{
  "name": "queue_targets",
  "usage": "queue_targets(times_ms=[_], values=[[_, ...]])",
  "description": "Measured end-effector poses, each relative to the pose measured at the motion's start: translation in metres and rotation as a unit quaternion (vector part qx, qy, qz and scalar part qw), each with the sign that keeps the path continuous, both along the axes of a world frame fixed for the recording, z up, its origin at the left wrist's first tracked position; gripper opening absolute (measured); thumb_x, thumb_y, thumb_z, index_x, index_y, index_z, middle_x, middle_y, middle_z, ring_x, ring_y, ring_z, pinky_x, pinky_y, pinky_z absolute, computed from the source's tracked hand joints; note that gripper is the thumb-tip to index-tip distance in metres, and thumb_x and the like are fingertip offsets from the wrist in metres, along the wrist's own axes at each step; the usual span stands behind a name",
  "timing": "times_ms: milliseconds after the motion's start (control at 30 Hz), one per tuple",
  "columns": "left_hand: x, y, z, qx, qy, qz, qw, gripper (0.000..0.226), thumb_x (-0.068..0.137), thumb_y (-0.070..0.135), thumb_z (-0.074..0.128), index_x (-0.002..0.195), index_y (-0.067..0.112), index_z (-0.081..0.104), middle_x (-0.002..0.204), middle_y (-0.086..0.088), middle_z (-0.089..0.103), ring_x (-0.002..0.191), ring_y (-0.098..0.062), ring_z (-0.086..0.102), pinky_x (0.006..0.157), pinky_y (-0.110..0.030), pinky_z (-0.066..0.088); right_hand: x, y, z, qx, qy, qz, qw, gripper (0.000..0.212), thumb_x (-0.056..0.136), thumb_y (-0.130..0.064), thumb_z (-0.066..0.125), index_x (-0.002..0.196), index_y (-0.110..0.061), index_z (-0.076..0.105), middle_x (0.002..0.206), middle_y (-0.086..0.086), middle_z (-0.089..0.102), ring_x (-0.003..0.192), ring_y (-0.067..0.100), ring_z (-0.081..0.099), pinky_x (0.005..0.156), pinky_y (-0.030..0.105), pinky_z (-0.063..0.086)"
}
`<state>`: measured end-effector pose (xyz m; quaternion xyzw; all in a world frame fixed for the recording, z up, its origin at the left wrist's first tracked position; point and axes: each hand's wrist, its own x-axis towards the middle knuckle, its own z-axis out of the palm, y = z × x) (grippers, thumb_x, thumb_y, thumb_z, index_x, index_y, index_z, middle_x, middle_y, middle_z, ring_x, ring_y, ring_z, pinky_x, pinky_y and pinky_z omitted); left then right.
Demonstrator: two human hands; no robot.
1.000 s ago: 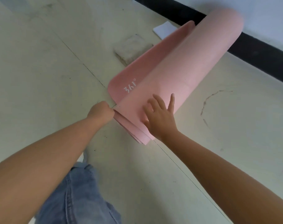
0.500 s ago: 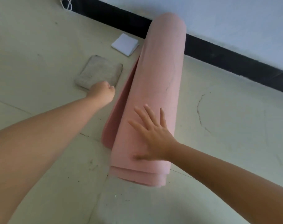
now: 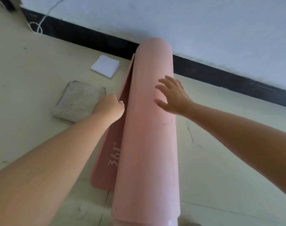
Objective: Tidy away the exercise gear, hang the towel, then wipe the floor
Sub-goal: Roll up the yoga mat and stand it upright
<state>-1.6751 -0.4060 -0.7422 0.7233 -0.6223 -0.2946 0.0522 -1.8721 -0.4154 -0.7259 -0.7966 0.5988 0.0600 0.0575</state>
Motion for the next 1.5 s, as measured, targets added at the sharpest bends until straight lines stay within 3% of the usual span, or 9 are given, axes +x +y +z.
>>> queue_targets(times_ms=[300,367,667,833,967,1100,1200,1367,1500], values=[[-0.012,-0.039,0.022,0.054,-0.041,0.044,0.997,0.04,0.099,0.02,0.038,0.132,0.0,0.044,0.132,-0.016,0.053,0.125,-0.031,0.048,0.097,-0.033,0.039,-0.02,-0.123,-0.011,-0.023,-0.134,-0.142,0.98,0.033,0.093,-0.013,0.038,0.118,-0.004,0.059,0.128,0.011,0.055,0.122,0.03,0.047,0.101,0.034,0.036],[-0.02,-0.053,0.042,0.061,-0.059,0.053,0.995,0.039,0.099,0.02,0.038,0.131,0.0,0.044,0.121,-0.015,0.055,0.122,-0.031,0.05,0.091,-0.033,0.04,-0.026,-0.139,-0.004,0.013,-0.155,-0.143,0.977,0.035,0.095,-0.012,0.036,0.12,-0.003,0.058,0.128,0.014,0.056,0.121,0.032,0.049,0.102,0.034,0.037],[-0.048,-0.123,0.087,0.059,-0.126,0.011,0.99,0.041,0.1,0.023,0.034,0.135,0.003,0.04,0.132,-0.016,0.052,0.096,-0.023,0.049,0.08,-0.031,0.04,-0.036,-0.182,0.017,0.108,-0.213,-0.137,0.961,0.044,0.093,-0.005,0.034,0.132,-0.017,0.051,0.136,0.008,0.053,0.127,0.028,0.045,0.111,0.037,0.032],[-0.073,-0.184,0.045,0.071,-0.07,0.003,0.995,0.025,0.101,0.018,0.03,0.092,0.004,0.049,0.088,-0.009,0.05,0.077,-0.019,0.044,0.058,-0.024,0.032,-0.037,-0.227,0.007,0.051,-0.184,-0.158,0.969,0.055,0.088,-0.001,0.043,0.141,-0.013,0.035,0.146,0.008,0.035,0.137,0.027,0.026,0.111,0.035,0.027],[-0.086,-0.222,0.005,0.1,-0.003,0.026,0.995,0.026,0.1,0.009,0.029,0.097,0.003,0.053,0.084,-0.01,0.051,0.08,-0.019,0.046,0.057,-0.023,0.032,-0.033,-0.258,0.0,0.108,-0.168,-0.212,0.957,0.064,0.085,-0.02,0.058,0.142,-0.015,0.028,0.148,0.004,0.03,0.142,0.023,0.016,0.115,0.045,0.018],[-0.087,-0.238,-0.02,0.127,0.079,0.098,0.984,0.04,0.102,0.009,0.026,0.137,-0.004,0.039,0.139,-0.02,0.045,0.125,-0.031,0.045,0.078,-0.028,0.039,-0.024,-0.271,0.002,0.191,-0.157,-0.228,0.942,0.036,0.081,-0.026,0.057,0.114,-0.015,0.046,0.117,0.007,0.049,0.11,0.026,0.045,0.091,0.035,0.039],[-0.077,-0.247,-0.034,0.138,0.203,0.162,0.956,0.043,0.103,0.023,0.028,0.136,0.0,0.043,0.133,-0.016,0.051,0.126,-0.031,0.047,0.095,-0.032,0.044,-0.022,-0.276,0.004,0.201,-0.137,-0.228,0.943,0.026,0.078,-0.029,0.058,0.096,-0.014,0.047,0.086,0.001,0.046,0.086,0.023,0.048,0.07,0.027,0.037],[-0.067,-0.249,-0.039,0.158,0.328,0.228,0.903,0.054,0.101,0.042,0.028,0.14,0.007,0.039,0.14,-0.011,0.05,0.128,-0.025,0.048,0.111,-0.04,0.037,-0.026,-0.28,0.015,0.19,-0.141,-0.238,0.942,0.039,0.077,-0.028,0.064,0.109,-0.012,0.049,0.105,0.005,0.045,0.092,0.026,0.047,0.063,0.025,0.036],[-0.07,-0.246,-0.03,0.169,0.341,0.224,0.897,0.061,0.099,0.049,0.029,0.145,0.01,0.034,0.146,-0.011,0.043,0.134,-0.024,0.043,0.113,-0.039,0.034,-0.032,-0.278,0.02,0.188,-0.174,-0.247,0.935,0.029,0.076,-0.021,0.064,0.097,-0.01,0.047,0.1,0.006,0.045,0.086,0.026,0.045,0.058,0.024,0.033]])
